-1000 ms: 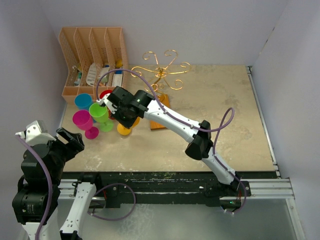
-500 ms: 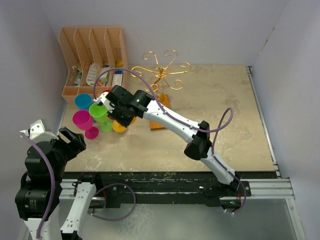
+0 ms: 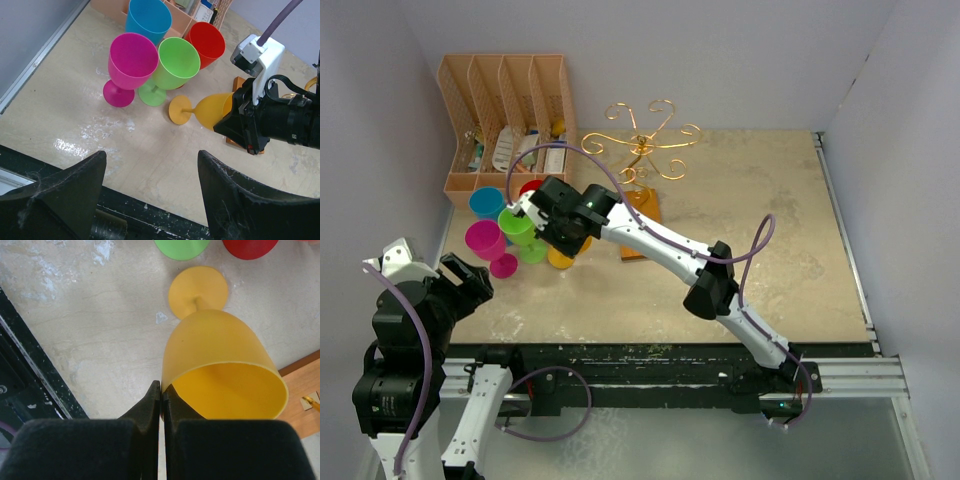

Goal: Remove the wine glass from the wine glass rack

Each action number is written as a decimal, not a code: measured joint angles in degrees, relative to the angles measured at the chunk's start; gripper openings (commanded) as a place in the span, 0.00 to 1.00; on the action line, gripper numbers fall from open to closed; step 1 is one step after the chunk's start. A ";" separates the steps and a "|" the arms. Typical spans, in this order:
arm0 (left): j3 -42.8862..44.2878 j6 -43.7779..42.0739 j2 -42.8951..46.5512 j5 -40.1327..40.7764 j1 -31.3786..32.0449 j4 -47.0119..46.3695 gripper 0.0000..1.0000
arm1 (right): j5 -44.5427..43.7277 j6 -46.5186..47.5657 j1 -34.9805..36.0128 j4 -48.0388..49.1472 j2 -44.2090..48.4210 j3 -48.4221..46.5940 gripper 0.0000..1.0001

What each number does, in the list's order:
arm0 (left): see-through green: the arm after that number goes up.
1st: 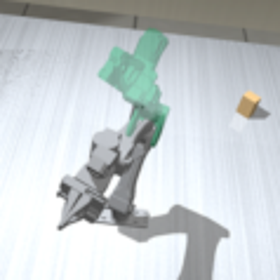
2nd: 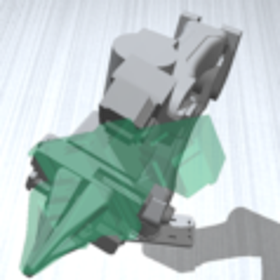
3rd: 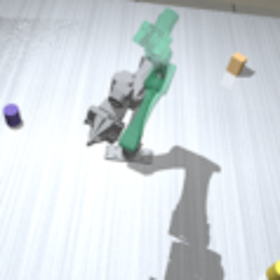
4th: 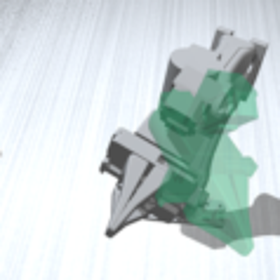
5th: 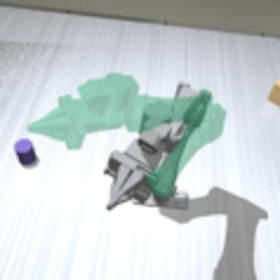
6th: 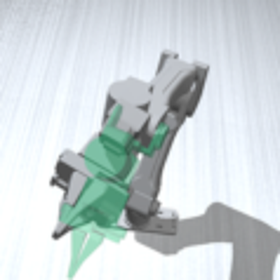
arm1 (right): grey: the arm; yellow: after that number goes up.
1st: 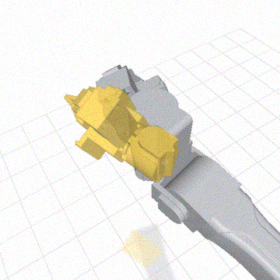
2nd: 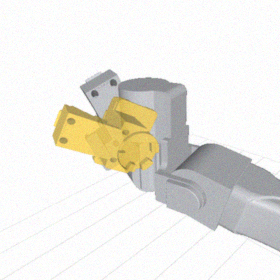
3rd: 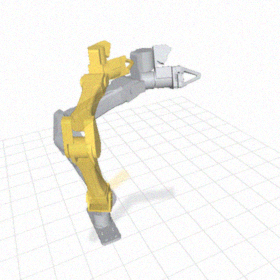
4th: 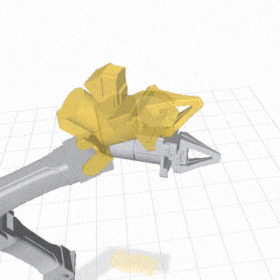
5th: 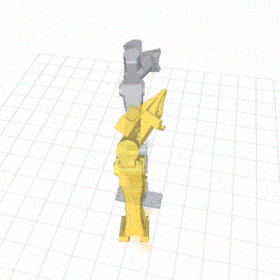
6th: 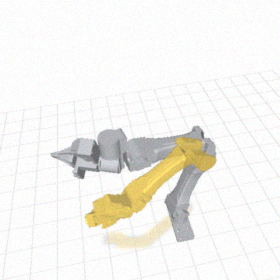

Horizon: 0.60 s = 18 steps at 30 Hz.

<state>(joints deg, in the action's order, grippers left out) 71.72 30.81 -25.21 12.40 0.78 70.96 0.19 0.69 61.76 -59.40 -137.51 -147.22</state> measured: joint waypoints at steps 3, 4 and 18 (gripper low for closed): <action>0.00 0.00 0.00 0.00 0.00 -0.09 0.76 | -0.04 0.11 0.00 0.33 -0.04 0.00 0.12; 0.00 0.00 0.00 0.00 0.00 -0.09 0.76 | -0.04 0.17 0.00 0.44 -0.04 0.00 0.15; -0.37 0.00 0.00 -0.02 0.00 -0.11 0.76 | -0.28 0.33 0.00 0.87 -0.04 0.00 0.33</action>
<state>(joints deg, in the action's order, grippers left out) 71.35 30.81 -25.21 12.38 0.78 70.85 -0.10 1.02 61.76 -58.52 -137.56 -147.22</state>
